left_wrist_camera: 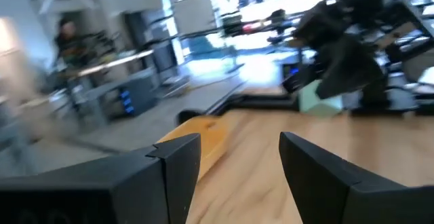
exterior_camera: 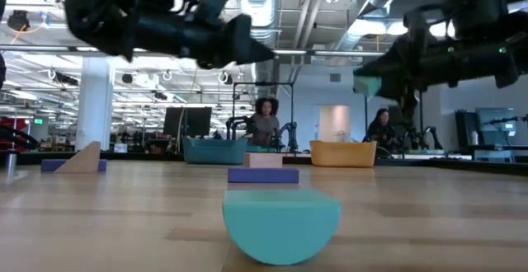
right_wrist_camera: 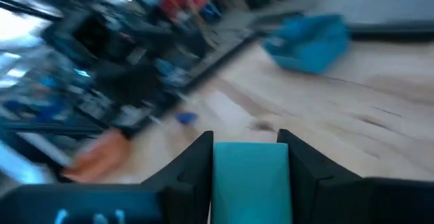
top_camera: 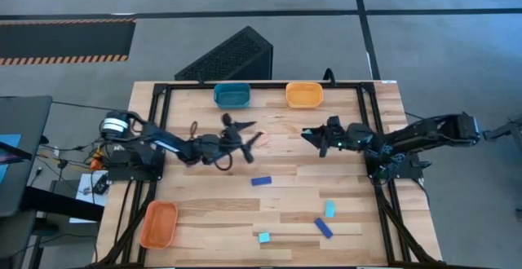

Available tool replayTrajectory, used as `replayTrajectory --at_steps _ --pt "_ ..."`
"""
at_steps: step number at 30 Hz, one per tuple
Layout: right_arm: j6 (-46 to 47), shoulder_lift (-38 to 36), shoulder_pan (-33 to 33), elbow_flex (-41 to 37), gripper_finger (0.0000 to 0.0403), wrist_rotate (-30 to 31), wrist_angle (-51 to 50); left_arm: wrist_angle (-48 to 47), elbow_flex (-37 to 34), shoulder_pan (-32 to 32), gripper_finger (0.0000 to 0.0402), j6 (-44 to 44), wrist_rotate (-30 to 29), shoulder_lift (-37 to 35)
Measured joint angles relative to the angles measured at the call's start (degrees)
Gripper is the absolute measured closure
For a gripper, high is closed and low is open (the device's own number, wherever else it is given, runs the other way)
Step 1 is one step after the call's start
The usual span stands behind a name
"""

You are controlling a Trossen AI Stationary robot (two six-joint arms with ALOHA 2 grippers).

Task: Sort & place blocks by color
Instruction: Put the top right light blue block into the dark blue bin

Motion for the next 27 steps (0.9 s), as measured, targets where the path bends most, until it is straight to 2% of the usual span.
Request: replayTrajectory --at_steps 6,10,14,19,23,27 --pt "-0.32 6.48 5.53 4.25 0.0255 3.08 8.11 -0.70 7.52 1.00 0.0205 1.92 12.76 3.61" --pt "-3.07 11.15 9.53 8.82 0.0255 3.59 11.60 -4.40 10.11 0.92 0.0179 3.43 18.63 5.10" --pt "-3.44 14.33 11.64 11.31 0.0256 3.61 13.84 -7.83 11.40 -1.05 0.0133 6.95 18.36 5.09" --pt "-0.73 18.55 12.01 12.35 0.0247 3.61 20.91 -6.89 11.51 -3.81 0.0082 10.73 17.80 5.07" --pt "0.74 22.13 12.66 13.17 0.0250 4.31 25.68 -6.89 12.53 -4.86 0.0073 12.77 15.48 5.15" --pt "0.92 25.92 13.96 14.87 0.0251 5.16 29.14 -7.14 16.05 -4.98 0.0078 14.38 13.21 8.28"
